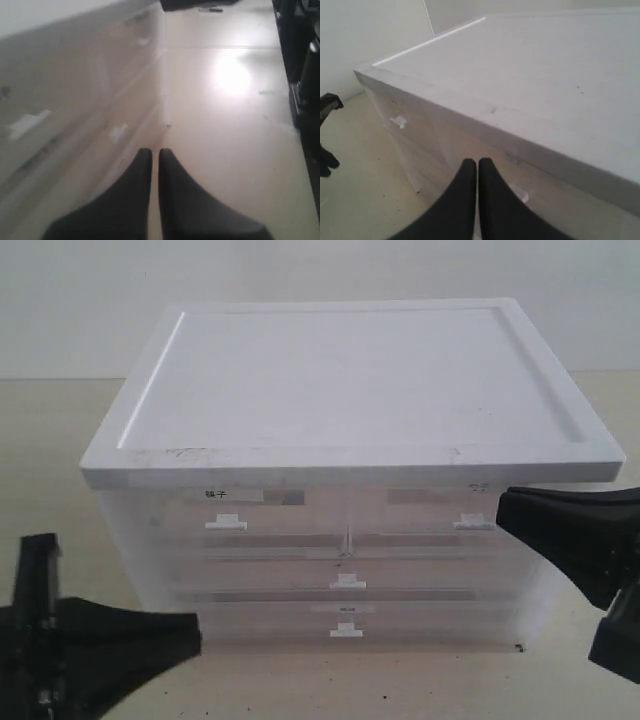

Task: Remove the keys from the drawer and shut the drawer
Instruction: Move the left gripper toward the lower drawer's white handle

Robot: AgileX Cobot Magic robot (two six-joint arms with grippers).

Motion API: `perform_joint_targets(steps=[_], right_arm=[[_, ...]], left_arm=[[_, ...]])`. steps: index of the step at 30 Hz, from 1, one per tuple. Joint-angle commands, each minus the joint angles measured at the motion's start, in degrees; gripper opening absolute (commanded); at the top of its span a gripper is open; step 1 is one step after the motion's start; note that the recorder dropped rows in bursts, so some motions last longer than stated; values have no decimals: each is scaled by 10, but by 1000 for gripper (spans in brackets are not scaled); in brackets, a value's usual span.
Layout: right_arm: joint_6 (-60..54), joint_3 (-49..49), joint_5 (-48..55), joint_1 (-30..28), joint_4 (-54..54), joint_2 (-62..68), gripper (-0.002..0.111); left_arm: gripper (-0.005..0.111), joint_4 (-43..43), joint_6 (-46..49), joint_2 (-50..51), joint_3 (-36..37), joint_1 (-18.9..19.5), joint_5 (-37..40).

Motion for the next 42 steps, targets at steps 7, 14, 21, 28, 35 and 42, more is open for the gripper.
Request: perform_joint_targets(steps=[7, 14, 21, 28, 35, 42], right_arm=[[-16, -5, 14, -1, -7, 3, 0], [-16, -5, 14, -1, -7, 3, 0], [-14, -5, 14, -1, -7, 3, 0], [-14, -5, 14, -1, -7, 3, 0], [-14, -5, 14, -1, -8, 3, 0], [-13, -5, 14, -1, -8, 3, 0]], left_arm=[[30, -489, 544, 324, -114, -360, -27], [30, -685, 740, 345, -185, -480, -38], [30, -806, 855, 345, -200, -524, -9], [30, -874, 906, 348, -200, -524, 4], [30, -902, 954, 351, -219, -523, 5], [23, -994, 1027, 378, -249, -523, 15]])
